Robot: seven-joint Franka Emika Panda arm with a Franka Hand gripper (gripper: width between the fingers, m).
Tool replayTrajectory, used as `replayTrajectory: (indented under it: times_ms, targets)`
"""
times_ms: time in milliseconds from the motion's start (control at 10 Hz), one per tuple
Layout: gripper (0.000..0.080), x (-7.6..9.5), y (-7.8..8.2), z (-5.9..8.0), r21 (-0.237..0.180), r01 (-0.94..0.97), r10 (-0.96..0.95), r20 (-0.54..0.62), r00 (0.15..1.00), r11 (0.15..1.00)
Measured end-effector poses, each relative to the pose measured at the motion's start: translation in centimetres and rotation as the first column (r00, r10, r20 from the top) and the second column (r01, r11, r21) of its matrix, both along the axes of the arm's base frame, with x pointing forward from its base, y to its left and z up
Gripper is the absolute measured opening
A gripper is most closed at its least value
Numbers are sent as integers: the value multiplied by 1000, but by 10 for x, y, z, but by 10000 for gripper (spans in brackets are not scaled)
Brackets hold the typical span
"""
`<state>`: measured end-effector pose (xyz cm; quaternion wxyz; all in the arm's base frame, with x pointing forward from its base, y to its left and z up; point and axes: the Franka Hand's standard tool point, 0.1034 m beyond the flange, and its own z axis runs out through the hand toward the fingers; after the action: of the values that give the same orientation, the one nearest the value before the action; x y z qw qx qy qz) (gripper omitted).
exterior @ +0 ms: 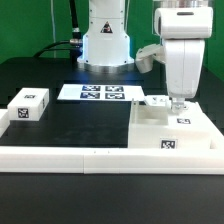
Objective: Assemble cabinet
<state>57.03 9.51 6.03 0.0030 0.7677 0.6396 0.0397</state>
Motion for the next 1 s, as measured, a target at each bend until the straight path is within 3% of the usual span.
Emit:
replayTrajectory:
  times_ms: [100, 300, 400, 600, 700, 1000]
  targets:
    - [78, 0, 0, 0, 0, 0, 0, -1, 1000, 1000]
    - [437, 0, 0, 0, 0, 0, 0, -1, 1000, 1000]
    - [437, 0, 0, 0, 0, 0, 0, -1, 1000, 1000]
    - [733, 0, 0, 0, 0, 0, 0, -1, 1000, 1000]
    - [781, 0, 0, 0, 0, 0, 0, -1, 1000, 1000]
    - [798, -6, 0, 5, -4, -5, 5, -1, 1000, 1000]
